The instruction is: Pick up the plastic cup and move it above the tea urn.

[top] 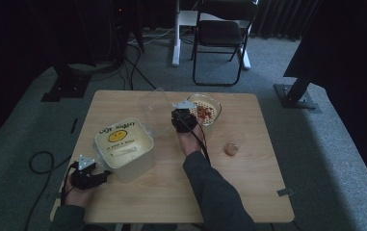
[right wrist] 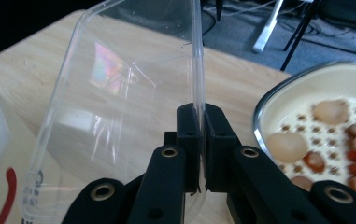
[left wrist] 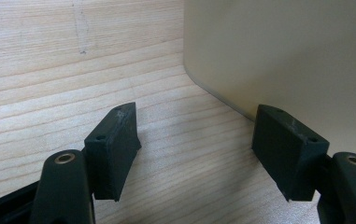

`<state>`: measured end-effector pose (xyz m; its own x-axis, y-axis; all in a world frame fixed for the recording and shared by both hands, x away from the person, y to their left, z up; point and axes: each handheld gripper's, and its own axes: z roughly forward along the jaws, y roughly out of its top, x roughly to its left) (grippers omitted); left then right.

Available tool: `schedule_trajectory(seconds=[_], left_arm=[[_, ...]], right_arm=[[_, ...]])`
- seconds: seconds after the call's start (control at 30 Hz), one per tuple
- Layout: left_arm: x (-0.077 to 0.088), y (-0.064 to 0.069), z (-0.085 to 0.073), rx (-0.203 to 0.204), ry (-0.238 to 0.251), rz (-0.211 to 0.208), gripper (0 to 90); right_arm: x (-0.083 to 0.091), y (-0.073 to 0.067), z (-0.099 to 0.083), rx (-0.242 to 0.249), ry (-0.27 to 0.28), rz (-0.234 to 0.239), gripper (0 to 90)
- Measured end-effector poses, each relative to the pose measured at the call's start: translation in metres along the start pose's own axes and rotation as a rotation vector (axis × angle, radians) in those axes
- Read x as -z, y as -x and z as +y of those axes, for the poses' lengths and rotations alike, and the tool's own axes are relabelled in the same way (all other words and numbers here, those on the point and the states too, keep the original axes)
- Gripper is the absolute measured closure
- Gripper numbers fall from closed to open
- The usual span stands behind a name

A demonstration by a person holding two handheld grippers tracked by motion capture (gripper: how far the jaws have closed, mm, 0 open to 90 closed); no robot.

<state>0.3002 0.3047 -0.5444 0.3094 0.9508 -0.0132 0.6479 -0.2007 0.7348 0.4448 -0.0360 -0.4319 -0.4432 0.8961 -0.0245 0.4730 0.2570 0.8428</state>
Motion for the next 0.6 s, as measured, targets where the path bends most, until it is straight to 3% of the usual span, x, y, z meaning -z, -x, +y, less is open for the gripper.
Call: schedule_trajectory(seconds=[0.47,0.6], left_arm=[[0.0,0.0,0.0,0.003,0.002,-0.002,31.9],[0.0,0.0,0.0,0.004,0.002,-0.002,31.9]], right_arm=[[0.02,0.011,0.022,-0.04,0.066,0.003,87.3],[0.033,0.011,0.034,-0.05,0.1,0.017,87.3]])
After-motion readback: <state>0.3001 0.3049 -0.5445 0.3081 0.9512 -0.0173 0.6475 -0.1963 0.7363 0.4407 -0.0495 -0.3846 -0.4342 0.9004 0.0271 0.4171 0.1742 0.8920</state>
